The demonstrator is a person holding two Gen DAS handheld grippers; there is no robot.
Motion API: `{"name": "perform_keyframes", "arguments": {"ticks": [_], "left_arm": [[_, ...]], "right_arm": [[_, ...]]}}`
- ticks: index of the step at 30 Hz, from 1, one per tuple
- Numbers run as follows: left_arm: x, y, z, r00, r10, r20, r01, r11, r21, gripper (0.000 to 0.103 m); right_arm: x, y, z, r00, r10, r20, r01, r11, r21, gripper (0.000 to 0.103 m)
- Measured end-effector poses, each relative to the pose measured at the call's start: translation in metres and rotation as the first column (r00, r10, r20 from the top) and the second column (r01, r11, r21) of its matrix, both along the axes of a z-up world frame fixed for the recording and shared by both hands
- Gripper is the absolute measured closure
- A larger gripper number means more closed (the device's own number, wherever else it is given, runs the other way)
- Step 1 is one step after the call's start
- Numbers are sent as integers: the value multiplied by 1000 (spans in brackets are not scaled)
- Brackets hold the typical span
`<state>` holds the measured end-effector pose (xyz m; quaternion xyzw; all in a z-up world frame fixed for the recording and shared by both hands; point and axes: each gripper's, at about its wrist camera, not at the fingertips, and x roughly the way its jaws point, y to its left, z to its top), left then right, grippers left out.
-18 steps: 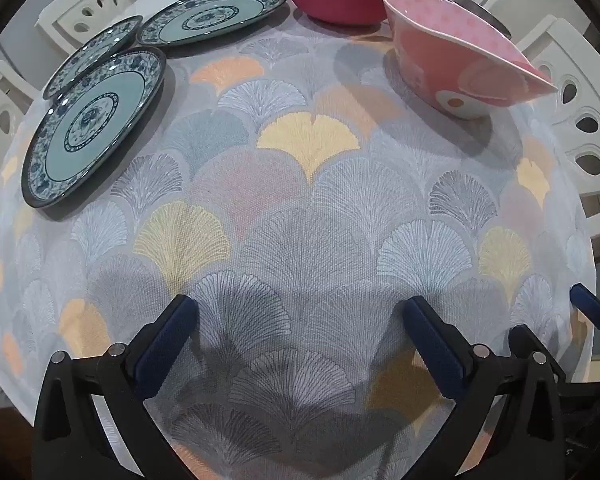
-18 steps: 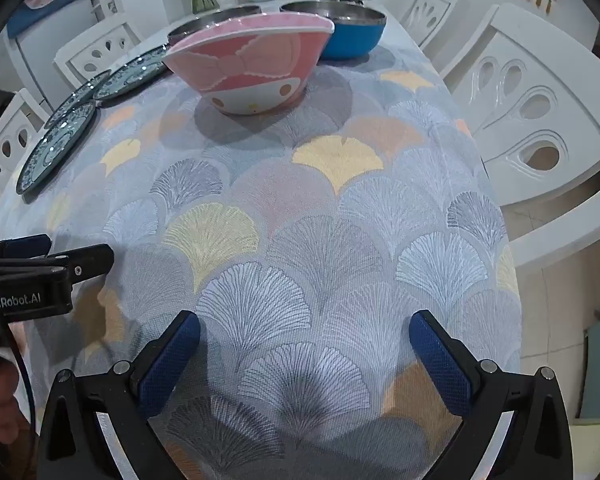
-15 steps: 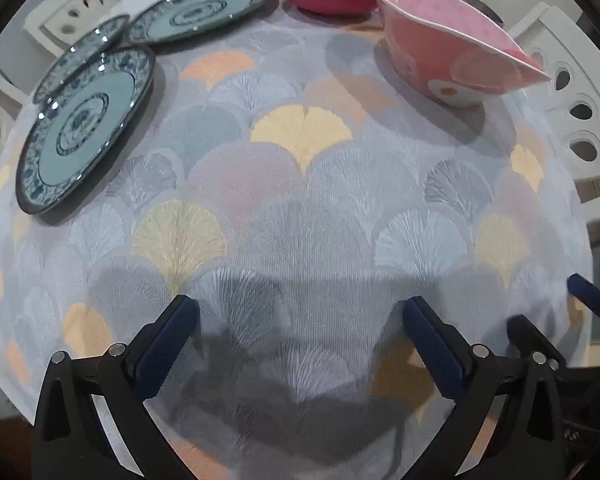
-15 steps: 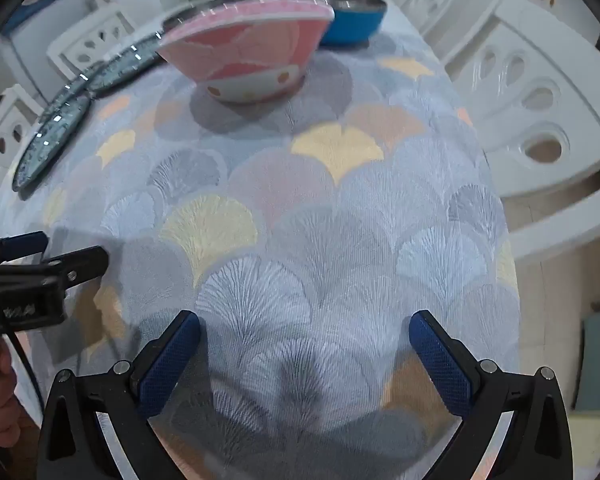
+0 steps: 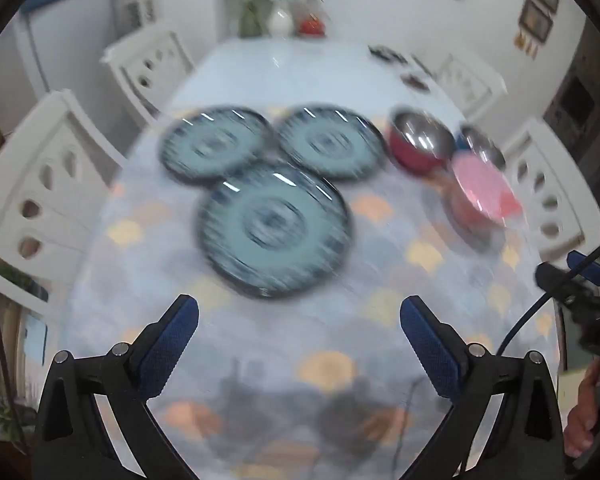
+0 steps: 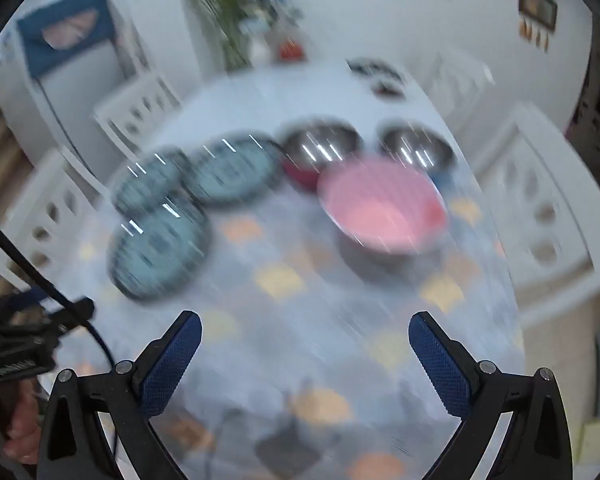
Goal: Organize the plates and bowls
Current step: 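Move the right gripper toward the nearest blue-and-white floral plate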
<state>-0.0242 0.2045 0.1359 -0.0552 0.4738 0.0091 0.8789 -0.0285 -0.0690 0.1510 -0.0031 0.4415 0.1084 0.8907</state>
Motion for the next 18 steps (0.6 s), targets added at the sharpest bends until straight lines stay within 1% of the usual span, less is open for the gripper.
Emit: {"name": "perform_keyframes", "arguments": {"ticks": [2, 3, 5, 6, 7, 9, 11, 14, 15, 18], "left_arm": [[3, 21, 8, 1000, 5, 20, -5, 1000, -5, 2], [6, 32, 12, 999, 10, 33, -10, 1000, -5, 2], [9, 51, 14, 998, 14, 63, -14, 1000, -10, 2], [11, 58, 14, 997, 8, 73, -7, 1000, -13, 2], [13, 63, 13, 997, 2, 76, -1, 1000, -11, 2], [19, 71, 10, 997, 1, 71, -1, 1000, -2, 3], [24, 76, 3, 998, -19, 65, 19, 1000, -3, 3], [33, 81, -4, 998, -43, 45, 44, 999, -14, 3], [36, 82, -8, 998, -53, 40, 54, 998, -23, 6], [48, 86, -18, 998, -68, 16, 68, 997, -42, 6]], "right_arm": [[9, 27, 23, 1000, 3, 26, -4, 1000, 28, 0], [8, 38, 26, 999, 1, 47, -3, 999, 43, 0], [15, 69, 30, 998, -14, 54, 12, 999, 41, 0], [15, 81, 26, 998, -21, 59, 19, 999, 38, 0], [25, 86, 26, 999, -28, 44, 27, 999, 38, 0], [35, 101, 20, 999, -41, 1, 41, 999, 32, 0], [43, 116, 13, 997, -71, -41, 72, 997, 27, 0], [48, 137, 5, 994, -93, -63, 91, 995, -35, 0], [51, 139, 3, 993, -93, -69, 90, 995, -46, 0], [61, 147, -5, 993, -88, -82, 82, 994, -75, 0]]}}
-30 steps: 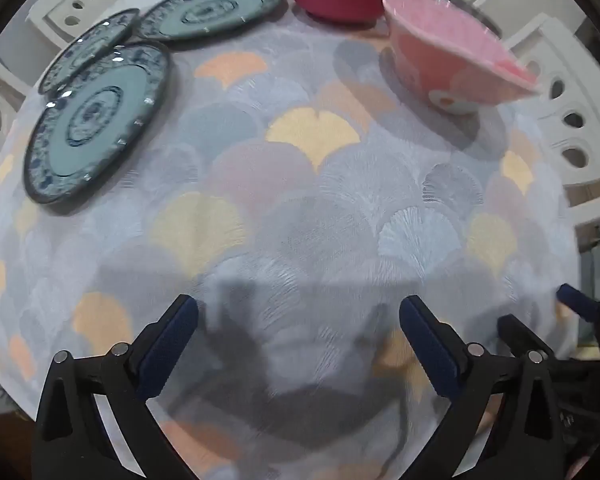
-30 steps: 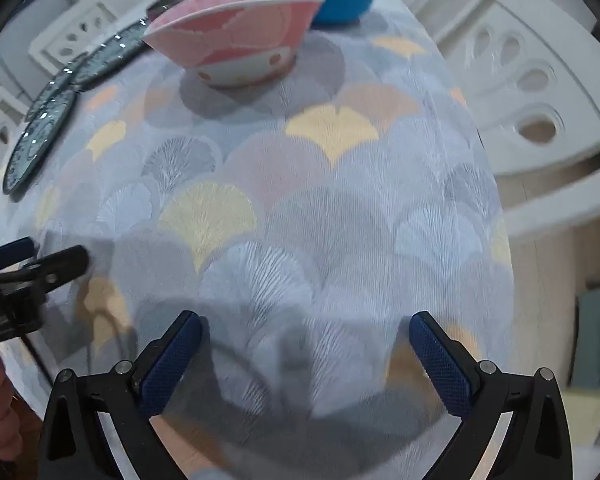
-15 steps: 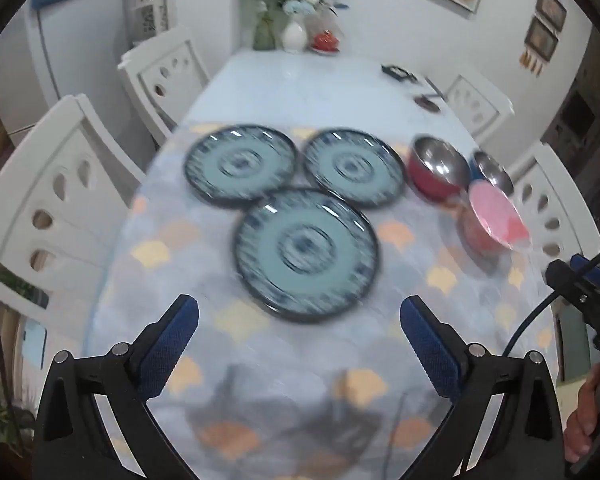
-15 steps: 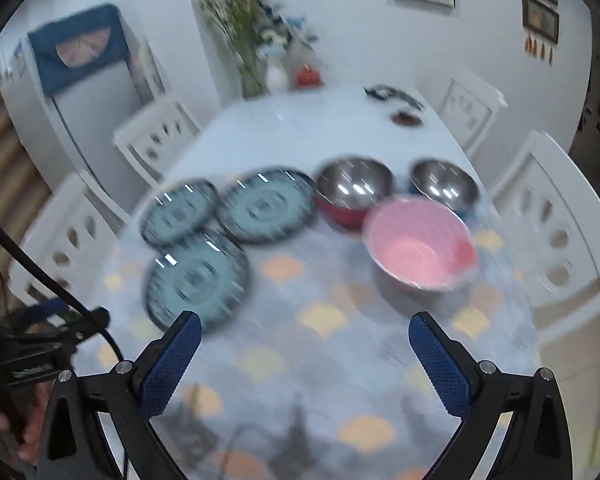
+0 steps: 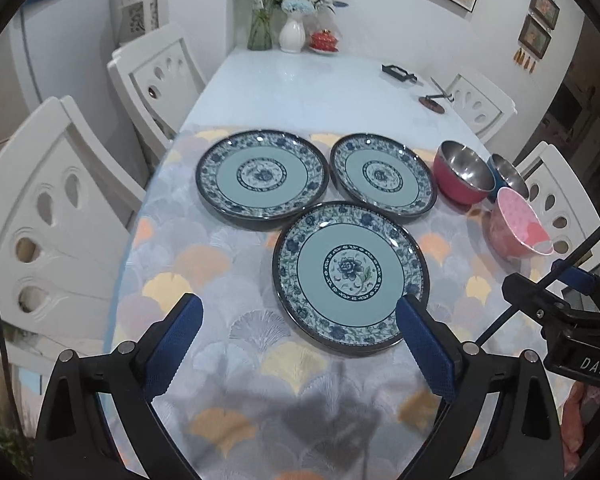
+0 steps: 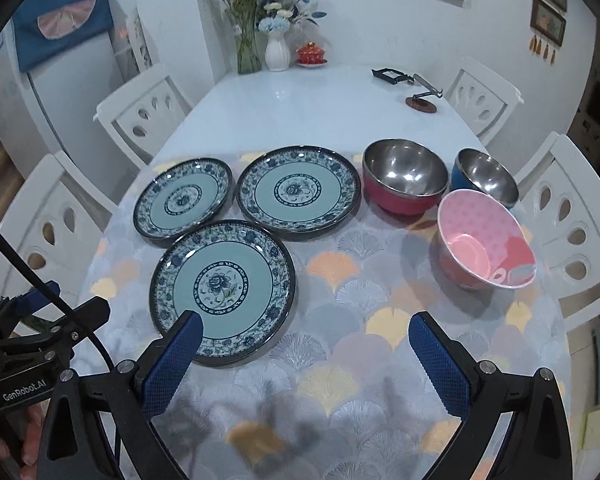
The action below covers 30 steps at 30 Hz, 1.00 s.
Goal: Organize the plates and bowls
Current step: 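Move the right gripper toward the nearest blue-and-white floral plate, then close the right gripper on the rim of the floral plate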
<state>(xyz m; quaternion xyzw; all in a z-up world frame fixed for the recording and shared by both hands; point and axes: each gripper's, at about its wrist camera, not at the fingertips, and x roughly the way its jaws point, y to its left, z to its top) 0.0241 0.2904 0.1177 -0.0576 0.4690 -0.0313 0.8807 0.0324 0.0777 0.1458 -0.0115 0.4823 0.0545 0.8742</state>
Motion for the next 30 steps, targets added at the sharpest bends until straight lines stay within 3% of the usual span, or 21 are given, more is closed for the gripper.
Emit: {"name": "perform_keyframes", "arguments": {"ticks": [10, 13, 17, 21, 30], "left_arm": [[33, 2, -25, 997, -42, -69, 40, 999, -22, 8], [38, 3, -33, 995, -41, -92, 39, 999, -22, 12], [45, 8, -42, 991, -33, -130, 27, 999, -48, 16], [47, 12, -45, 990, -11, -137, 7, 999, -34, 16], [65, 21, -56, 988, -13, -155, 8, 999, -36, 17]], "right_arm": [[38, 10, -26, 996, -15, -91, 12, 1000, -29, 4], [46, 8, -37, 991, -27, -129, 27, 1000, -6, 14], [54, 3, -51, 982, -37, -186, 45, 998, 40, 16], [61, 5, -56, 981, -22, -195, 28, 999, 29, 17], [84, 11, -72, 970, 33, -243, -27, 999, 28, 37]]}}
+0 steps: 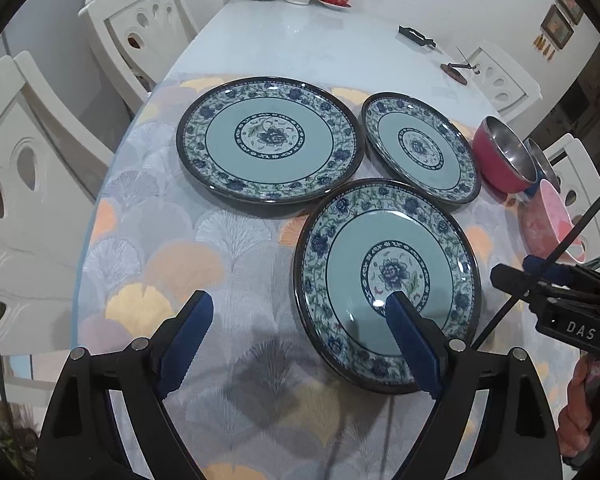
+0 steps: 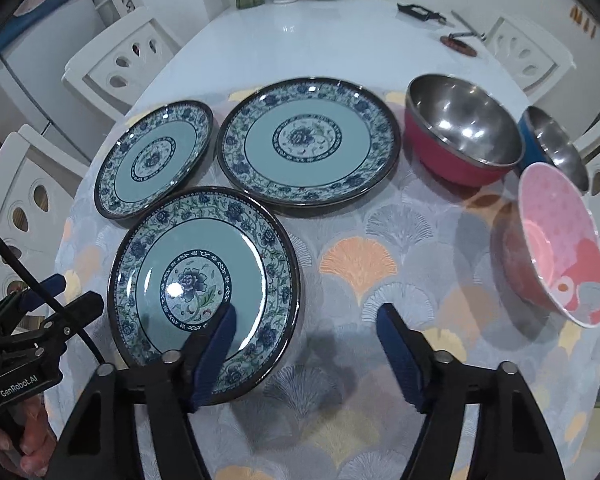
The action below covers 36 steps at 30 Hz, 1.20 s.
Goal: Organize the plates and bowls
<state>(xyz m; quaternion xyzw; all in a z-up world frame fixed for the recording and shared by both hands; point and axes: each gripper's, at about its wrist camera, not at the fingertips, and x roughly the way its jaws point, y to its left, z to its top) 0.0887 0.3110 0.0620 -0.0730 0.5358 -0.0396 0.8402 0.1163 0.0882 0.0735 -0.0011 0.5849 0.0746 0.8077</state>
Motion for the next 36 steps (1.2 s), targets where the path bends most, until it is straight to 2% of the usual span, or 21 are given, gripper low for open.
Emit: {"name": "perform_keyframes", "arguments": {"ticks": [7, 11, 14, 19, 21, 23, 26, 33, 36], "left_arm": [[13, -1, -15, 1000, -6, -30, 4, 998, -56, 19], [16, -3, -26, 998, -21, -62, 17, 998, -66, 32], [16, -1, -32, 997, -20, -76, 14, 997, -78, 34], [17, 2, -37, 996, -24, -80, 17, 996, -86, 52], [17, 3, -38, 997, -30, -77, 23, 996, -87, 66], [18, 4, -38, 997, -34, -76, 27, 995, -91, 74], [18, 6, -39, 997, -37, -75, 28, 992, -120, 81], [17, 3, -41, 996, -58, -68, 47, 987, -151, 83], [17, 4, -42, 996, -58, -64, 46, 985, -167, 83]], "right_arm": [[10, 1, -21, 999, -7, -46, 8, 1000, 14, 42], [15, 1, -26, 999, -10, -50, 11, 1000, 18, 46], [18, 1, -29, 999, -10, -51, 11, 1000, 24, 51], [20, 3, -33, 998, -4, -57, 6, 999, 32, 63], [20, 4, -35, 998, 2, -62, 0, 999, 38, 65], [19, 6, -37, 998, 15, -67, -12, 999, 48, 69], [18, 8, -40, 997, 26, -68, -23, 998, 54, 74], [20, 5, -47, 996, 50, -80, -40, 991, 128, 75], [20, 5, -48, 995, 68, -69, -58, 989, 132, 75]]}}
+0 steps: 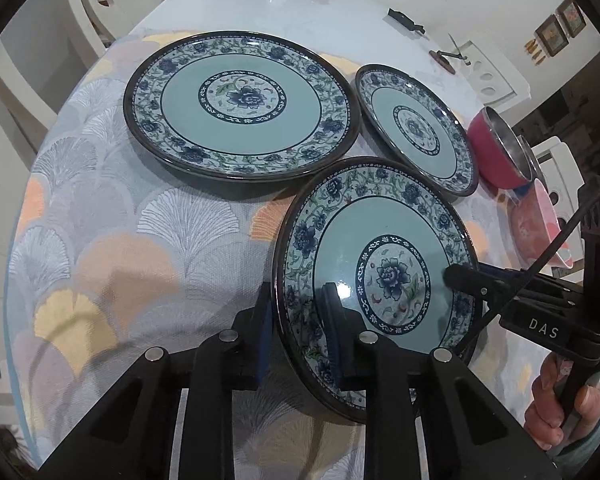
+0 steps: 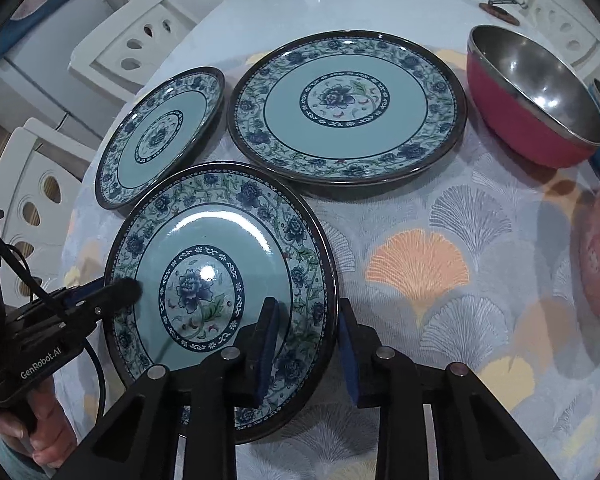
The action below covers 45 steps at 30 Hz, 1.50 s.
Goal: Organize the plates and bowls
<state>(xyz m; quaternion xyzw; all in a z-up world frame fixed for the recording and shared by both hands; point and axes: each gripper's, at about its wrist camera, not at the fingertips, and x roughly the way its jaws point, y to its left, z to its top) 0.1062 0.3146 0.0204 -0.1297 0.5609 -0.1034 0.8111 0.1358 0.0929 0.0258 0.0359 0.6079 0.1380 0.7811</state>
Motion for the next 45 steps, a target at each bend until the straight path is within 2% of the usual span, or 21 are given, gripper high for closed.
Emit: {"name": "perform_keyframes", "arguments": {"ticks": [6, 11, 17, 20, 24, 31, 37, 45], "left_arm": [[-6, 0, 9, 1000, -1, 9, 1, 1000, -4, 83], [-22, 3, 36, 998, 7, 56, -7, 1000, 2, 83], [-56, 8, 80, 990, 22, 139, -24, 1000, 9, 83], [-75, 9, 96, 985, 29, 168, -33, 999, 19, 83], [-96, 9, 105, 984, 22, 179, -29, 999, 38, 83], [-127, 9, 81, 993, 28, 118, -37, 996, 78, 83], [-139, 15, 49, 997, 66, 43, -68, 996, 58, 83], [-145, 16, 27, 997, 74, 11, -74, 995, 66, 83]], "right_arm": [[-2, 6, 7, 1000, 26, 14, -26, 1000, -10, 75], [-14, 12, 38, 998, 27, 51, -27, 1000, 7, 75], [-49, 18, 85, 991, 39, 130, -39, 999, -2, 74], [-68, 21, 99, 989, 37, 144, -39, 999, 6, 74], [-91, 20, 100, 993, 35, 116, -39, 999, 33, 73], [-129, 22, 67, 998, 57, 14, -58, 997, 51, 73], [-145, 29, 36, 996, 71, -47, -70, 997, 36, 73], [-148, 33, 18, 995, 67, -71, -66, 998, 16, 73]]}}
